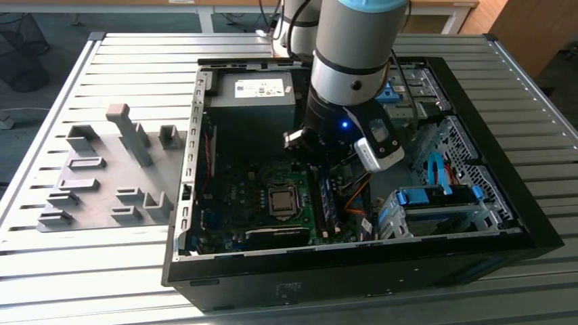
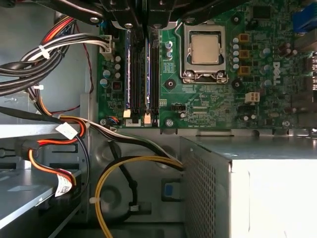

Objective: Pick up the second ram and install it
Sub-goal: 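Insert the second ram into the second slot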

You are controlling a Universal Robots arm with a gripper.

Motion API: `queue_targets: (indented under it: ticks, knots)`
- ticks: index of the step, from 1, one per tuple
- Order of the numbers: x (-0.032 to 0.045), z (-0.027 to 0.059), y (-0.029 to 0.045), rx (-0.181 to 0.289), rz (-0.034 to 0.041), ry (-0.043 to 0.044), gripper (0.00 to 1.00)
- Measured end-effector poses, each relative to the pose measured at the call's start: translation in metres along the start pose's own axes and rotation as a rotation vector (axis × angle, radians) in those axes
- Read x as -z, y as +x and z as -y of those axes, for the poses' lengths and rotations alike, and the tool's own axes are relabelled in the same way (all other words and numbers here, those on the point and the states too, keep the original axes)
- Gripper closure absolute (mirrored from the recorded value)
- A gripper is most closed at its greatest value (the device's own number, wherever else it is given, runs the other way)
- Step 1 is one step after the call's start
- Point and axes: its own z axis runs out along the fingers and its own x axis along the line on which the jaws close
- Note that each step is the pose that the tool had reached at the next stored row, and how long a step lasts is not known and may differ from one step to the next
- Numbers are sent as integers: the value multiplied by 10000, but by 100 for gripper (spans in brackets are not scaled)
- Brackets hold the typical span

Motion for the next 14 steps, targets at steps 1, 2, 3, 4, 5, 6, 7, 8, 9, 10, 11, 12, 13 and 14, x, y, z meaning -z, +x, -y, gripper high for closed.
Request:
queue_targets:
  ticks: [1, 2, 3, 4, 5, 6, 7, 8, 9, 10, 11, 12, 13, 14]
  knots:
    - [-1, 0, 0, -1, -1, 2, 86]
    - [-1, 0, 0, -1, -1, 3, 86]
    - [-1, 0, 0, -1, -1, 2, 86]
    - [-2, 0, 0, -1, 0, 2, 86]
    - [-2, 0, 0, -1, 0, 1, 86]
    - [-3, 0, 0, -1, 0, 1, 86]
    - [-4, 0, 0, -1, 0, 0, 86]
    - [-8, 0, 0, -1, 1, -2, 86]
    - [-17, -1, -1, -1, 1, -4, 86]
    - [-24, -1, -1, -1, 0, -1, 86]
    - [-33, -1, -1, -1, 0, 0, 86]
    - [-47, -1, -1, -1, 0, 0, 86]
    - [-62, -1, -1, -2, -1, 1, 86]
    - [-77, -2, -2, -2, -1, 1, 86]
